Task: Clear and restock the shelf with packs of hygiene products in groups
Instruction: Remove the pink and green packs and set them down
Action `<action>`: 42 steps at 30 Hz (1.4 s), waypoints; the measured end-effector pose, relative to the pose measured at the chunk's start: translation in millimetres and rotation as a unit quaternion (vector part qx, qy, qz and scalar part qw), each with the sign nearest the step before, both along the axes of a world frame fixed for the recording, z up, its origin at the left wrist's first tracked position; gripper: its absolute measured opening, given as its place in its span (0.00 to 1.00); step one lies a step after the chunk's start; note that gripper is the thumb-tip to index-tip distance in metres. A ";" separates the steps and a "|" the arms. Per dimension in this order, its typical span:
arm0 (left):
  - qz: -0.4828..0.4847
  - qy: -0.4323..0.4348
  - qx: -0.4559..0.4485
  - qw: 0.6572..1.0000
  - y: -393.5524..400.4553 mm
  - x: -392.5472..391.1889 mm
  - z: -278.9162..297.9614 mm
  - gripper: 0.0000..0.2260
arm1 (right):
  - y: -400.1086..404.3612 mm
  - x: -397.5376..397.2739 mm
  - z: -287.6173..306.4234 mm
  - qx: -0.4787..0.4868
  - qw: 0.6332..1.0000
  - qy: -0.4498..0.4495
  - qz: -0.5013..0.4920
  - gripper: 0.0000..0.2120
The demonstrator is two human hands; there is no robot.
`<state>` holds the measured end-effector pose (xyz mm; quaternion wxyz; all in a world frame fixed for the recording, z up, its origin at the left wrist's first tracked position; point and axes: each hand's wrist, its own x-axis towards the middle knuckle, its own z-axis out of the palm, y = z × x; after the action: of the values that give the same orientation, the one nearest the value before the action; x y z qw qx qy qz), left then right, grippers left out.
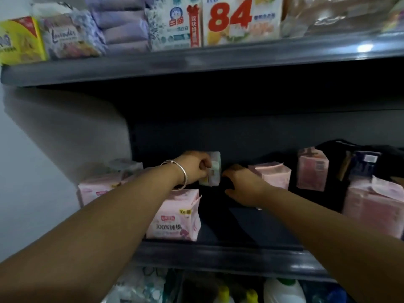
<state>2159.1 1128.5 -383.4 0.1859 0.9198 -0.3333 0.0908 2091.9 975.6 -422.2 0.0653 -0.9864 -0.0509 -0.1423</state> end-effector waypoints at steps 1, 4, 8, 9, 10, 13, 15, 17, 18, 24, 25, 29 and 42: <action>0.008 0.005 -0.003 1.000 1.7 8.3 0.5 0.09 | 1.7 7.9 1.8 0.000 1.000 0.002 -0.003 0.23; 0.023 0.020 0.002 1.000 9.1 31.8 1.9 0.10 | 7.7 33.7 5.6 0.008 1.000 0.022 -0.009 0.26; 0.022 0.028 0.021 0.999 20.7 61.0 -0.3 0.12 | 16.6 68.4 5.5 0.024 0.998 0.051 -0.029 0.28; 0.022 0.024 0.021 0.999 23.0 68.8 -2.0 0.12 | 18.7 75.8 5.2 0.028 0.997 0.055 -0.036 0.28; 0.021 0.021 0.018 0.999 26.0 77.9 -3.4 0.12 | 21.9 84.5 5.5 0.033 0.997 0.058 -0.043 0.29; 0.018 0.016 0.014 1.000 32.2 93.3 -7.8 0.11 | 27.5 100.0 5.9 0.049 0.994 0.071 -0.067 0.30; 0.019 0.008 0.015 1.000 37.3 104.6 -9.5 0.11 | 32.6 114.8 2.8 0.048 0.993 0.077 -0.077 0.31; 0.024 0.000 0.017 1.000 43.2 116.0 -11.6 0.11 | 35.3 132.1 -2.2 0.043 0.991 0.084 -0.093 0.32; 0.029 -0.004 0.018 0.999 46.9 121.7 -13.2 0.11 | 36.6 140.7 -4.7 0.041 0.990 0.092 -0.102 0.32; 0.077 -0.025 0.042 0.996 70.5 150.8 -18.0 0.13 | 48.4 172.0 -13.3 0.063 0.986 0.049 -0.148 0.29; 0.087 -0.026 0.047 0.995 74.7 154.4 -20.2 0.12 | 52.6 171.4 -13.1 0.065 0.986 0.029 -0.151 0.26; 0.137 -0.043 0.062 0.988 96.2 166.8 -23.7 0.12 | 70.6 169.7 -14.1 0.024 0.996 -0.050 -0.075 0.17; 0.219 0.040 0.185 0.957 125.2 194.8 -29.5 0.18 | 71.8 185.8 -19.7 0.080 0.996 0.024 -0.028 0.37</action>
<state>2353.9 1253.7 -412.9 0.0014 0.9915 -0.1265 0.0289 2277.7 1047.5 -441.9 0.1409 -0.9822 -0.0098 -0.1235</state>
